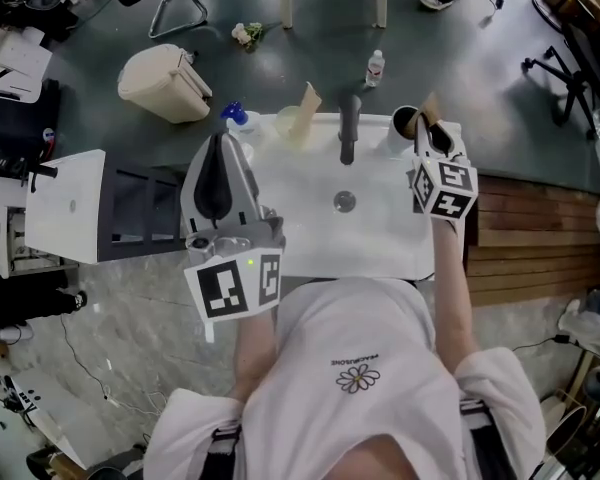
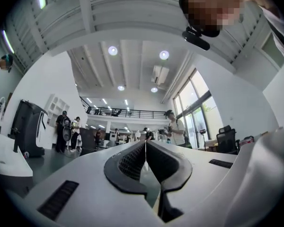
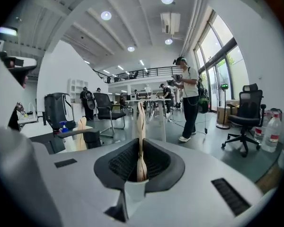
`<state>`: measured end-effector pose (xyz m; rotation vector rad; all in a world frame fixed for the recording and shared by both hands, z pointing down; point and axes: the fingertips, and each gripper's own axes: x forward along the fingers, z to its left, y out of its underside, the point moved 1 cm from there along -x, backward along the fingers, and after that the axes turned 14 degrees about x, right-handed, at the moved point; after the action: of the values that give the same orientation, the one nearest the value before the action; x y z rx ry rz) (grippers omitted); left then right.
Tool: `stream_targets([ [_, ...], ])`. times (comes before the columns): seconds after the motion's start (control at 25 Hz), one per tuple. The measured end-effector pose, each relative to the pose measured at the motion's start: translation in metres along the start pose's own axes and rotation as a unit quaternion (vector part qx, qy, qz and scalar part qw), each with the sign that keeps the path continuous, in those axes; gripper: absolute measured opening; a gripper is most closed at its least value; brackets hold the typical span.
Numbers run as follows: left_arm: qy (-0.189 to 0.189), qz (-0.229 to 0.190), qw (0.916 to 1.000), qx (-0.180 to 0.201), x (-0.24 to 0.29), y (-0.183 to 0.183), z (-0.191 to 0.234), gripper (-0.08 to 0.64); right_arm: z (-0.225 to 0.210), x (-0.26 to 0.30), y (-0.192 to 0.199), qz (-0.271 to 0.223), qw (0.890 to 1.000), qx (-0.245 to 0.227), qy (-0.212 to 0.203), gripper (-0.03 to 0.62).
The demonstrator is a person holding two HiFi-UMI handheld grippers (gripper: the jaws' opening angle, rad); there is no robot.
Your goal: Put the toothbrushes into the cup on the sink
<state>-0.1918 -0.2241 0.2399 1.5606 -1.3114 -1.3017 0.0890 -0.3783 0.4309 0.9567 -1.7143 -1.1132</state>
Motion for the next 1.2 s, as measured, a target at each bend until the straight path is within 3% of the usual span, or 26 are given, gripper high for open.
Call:
stream_targets([
  [0.2,0.003,-0.007,1.0,0.004,0.001,-0.006,-0.002,0.021,-0.008,0.003,0.013,0.02,1.0,0.006,0.018,0.023],
  [0.44,0.008,-0.003,0.9998,-0.017,0.006,-0.006,-0.003,0.018,-0.014,0.0,0.009,0.009,0.999,0.009,0.033,0.025],
  [0.52,0.011,-0.007,0.9998,-0.014,0.006,-0.009,-0.005,0.018,-0.016,-0.001,0.0,-0.002,0.999,0.017,0.034,0.094],
  [0.76,0.021,-0.014,0.9996,-0.014,0.008,-0.012,-0.014,0.018,-0.014,-0.024,-0.046,-0.075,0.996,-0.001,0.039,0.107],
  [1.0,0.03,-0.02,0.9993,0.004,0.008,-0.014,-0.023,0.018,0.019,-0.072,-0.099,-0.168,0.985,-0.048,0.005,0.107],
  [1.2,0.06,-0.003,0.998,0.02,0.012,0.004,-0.047,0.018,0.06,-0.103,-0.103,-0.178,0.981,-0.063,-0.053,0.08],
])
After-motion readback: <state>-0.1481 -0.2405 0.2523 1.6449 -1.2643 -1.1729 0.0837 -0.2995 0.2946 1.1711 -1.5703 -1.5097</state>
